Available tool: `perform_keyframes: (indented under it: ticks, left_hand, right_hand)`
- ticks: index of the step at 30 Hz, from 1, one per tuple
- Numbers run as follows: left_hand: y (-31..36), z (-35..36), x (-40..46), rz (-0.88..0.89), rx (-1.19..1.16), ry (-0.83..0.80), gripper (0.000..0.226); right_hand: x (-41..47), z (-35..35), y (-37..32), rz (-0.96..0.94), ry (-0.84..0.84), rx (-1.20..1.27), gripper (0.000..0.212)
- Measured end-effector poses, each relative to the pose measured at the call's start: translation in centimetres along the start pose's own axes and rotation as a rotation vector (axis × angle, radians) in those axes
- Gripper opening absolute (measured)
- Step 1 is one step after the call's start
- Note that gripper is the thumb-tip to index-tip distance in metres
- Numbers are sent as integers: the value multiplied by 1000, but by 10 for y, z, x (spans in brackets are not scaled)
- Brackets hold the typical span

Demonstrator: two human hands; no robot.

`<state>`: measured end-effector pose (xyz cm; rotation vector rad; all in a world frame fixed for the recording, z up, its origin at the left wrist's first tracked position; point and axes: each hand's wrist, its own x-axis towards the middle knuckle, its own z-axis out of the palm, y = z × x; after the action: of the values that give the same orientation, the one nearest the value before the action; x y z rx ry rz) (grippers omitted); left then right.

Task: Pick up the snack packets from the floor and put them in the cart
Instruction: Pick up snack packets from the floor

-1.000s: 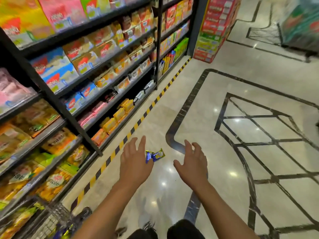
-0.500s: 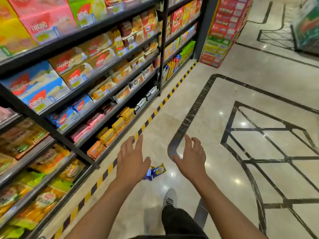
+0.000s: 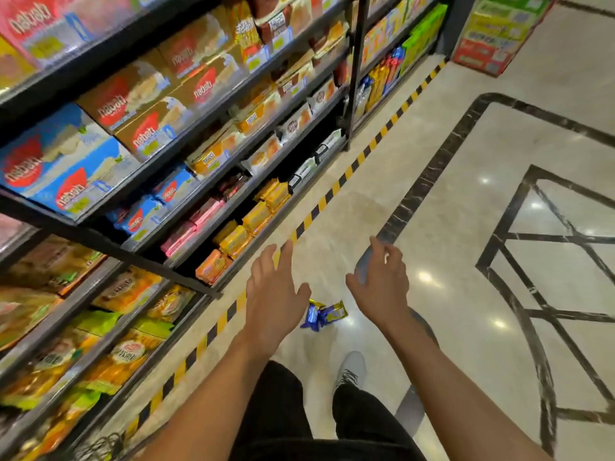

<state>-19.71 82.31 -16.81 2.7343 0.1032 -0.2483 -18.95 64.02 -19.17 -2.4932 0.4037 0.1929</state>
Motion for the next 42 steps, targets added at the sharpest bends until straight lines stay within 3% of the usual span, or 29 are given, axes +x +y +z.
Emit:
perform_keyframes:
  ticks: [4, 9, 14, 18, 25, 32, 36, 39, 42]
  left_hand:
    - [-15, 18, 29, -6, 40, -103, 80]
    - [-42, 49, 70, 118, 117, -140, 84]
    - [-77, 113, 118, 76, 19, -242, 80]
    - [-113, 192, 144, -46, -66, -227, 77]
    - [-180, 395, 161, -56, -42, -361, 84]
    - [-246, 582, 186, -107, -56, -474, 77]
    - [-282, 658, 198, -268, -110, -503, 77]
    - [-306, 699, 217, -292, -168, -502, 69]
    - [-318, 726, 227, -349, -255, -517, 70]
  right_hand:
    - [11, 28, 0, 51, -49, -39, 82]
    - [28, 67, 0, 172, -15, -62, 80]
    - [59, 136, 32, 318, 35, 16, 77]
    - [81, 216, 85, 451, 10, 92, 77]
    - [112, 392, 196, 497, -47, 85, 80]
    - [147, 547, 287, 656, -119, 261, 83]
    - [168, 614, 317, 832, -50, 433, 86]
    - [194, 648, 342, 999, 1, 553, 91]
    - [208, 669, 359, 1048, 17, 611, 92]
